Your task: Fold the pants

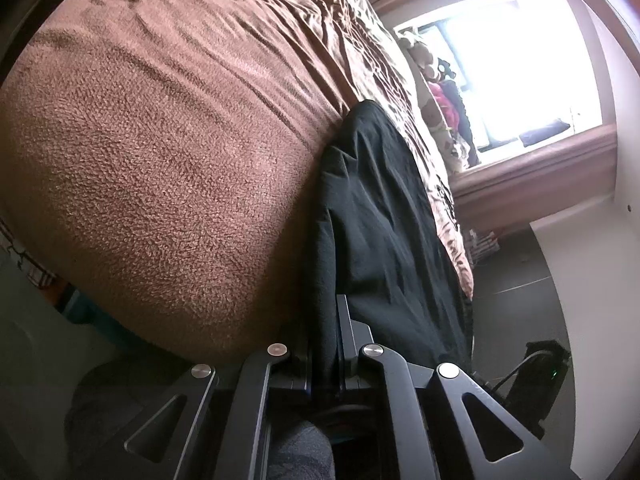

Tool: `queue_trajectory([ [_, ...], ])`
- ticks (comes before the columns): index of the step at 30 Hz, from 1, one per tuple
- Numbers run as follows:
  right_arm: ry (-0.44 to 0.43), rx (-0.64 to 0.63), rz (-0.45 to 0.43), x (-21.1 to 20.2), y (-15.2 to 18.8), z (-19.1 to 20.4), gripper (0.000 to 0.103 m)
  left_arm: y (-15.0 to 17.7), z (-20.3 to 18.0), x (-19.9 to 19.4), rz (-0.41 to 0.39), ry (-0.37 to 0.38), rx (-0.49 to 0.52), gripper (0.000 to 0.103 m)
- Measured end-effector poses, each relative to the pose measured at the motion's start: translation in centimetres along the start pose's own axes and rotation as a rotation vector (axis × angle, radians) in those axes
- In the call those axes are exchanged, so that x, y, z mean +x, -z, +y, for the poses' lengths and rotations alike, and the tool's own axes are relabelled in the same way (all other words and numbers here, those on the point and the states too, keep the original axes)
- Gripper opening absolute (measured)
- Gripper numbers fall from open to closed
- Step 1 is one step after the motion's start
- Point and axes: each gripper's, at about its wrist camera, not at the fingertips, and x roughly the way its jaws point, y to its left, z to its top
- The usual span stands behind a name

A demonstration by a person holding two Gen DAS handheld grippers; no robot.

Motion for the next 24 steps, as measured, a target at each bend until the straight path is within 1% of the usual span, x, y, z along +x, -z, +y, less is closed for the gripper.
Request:
queue_trajectory([
  [2, -0.013, -0.007, 0.037, 0.8, 0.4, 0.1, 0.01, 0.0, 0.2, 0.0, 0.003, 0.009, -0.006, 0.008],
  [4, -0.002, -0.015, 0.072, 1.2, 0.7, 0.2, 0.01, 0.0, 0.3, 0.0, 0.003, 0.012, -0.005, 0.008],
  [7, 0.0, -0.03, 0.103, 1.2, 0.2, 0.3, 0.01, 0.0, 0.3, -0.1, 0.001, 0.007, 0.003, 0.008],
  [10, -0.009, -0.023, 0.088, 0.5, -0.8, 0.2, 0.01, 0.0, 0.4, 0.0, 0.003, 0.015, -0.006, 0.008],
  [13, 0.005, -0.02, 0.064, 0.8, -2.7, 0.0, 0.01, 0.0, 0.7, -0.1, 0.004, 0.026, -0.016, 0.008],
  [17, 0.015, -0.002, 0.076, 2.9, -5.1, 0.1, 0.01, 0.0, 1.0, -0.2, 0.008, 0.036, -0.031, 0.008],
  [20, 0.051, 0.021, 0.083, 4.8, -6.7, -0.8, 0.009, -0.1, 1.3, -0.2, 0.012, 0.045, -0.047, 0.008],
  [24, 0.069, 0.045, 0.081, 6.6, -8.8, -1.8, 0.009, -0.1, 1.2, -0.3, 0.013, 0.047, -0.046, 0.008],
])
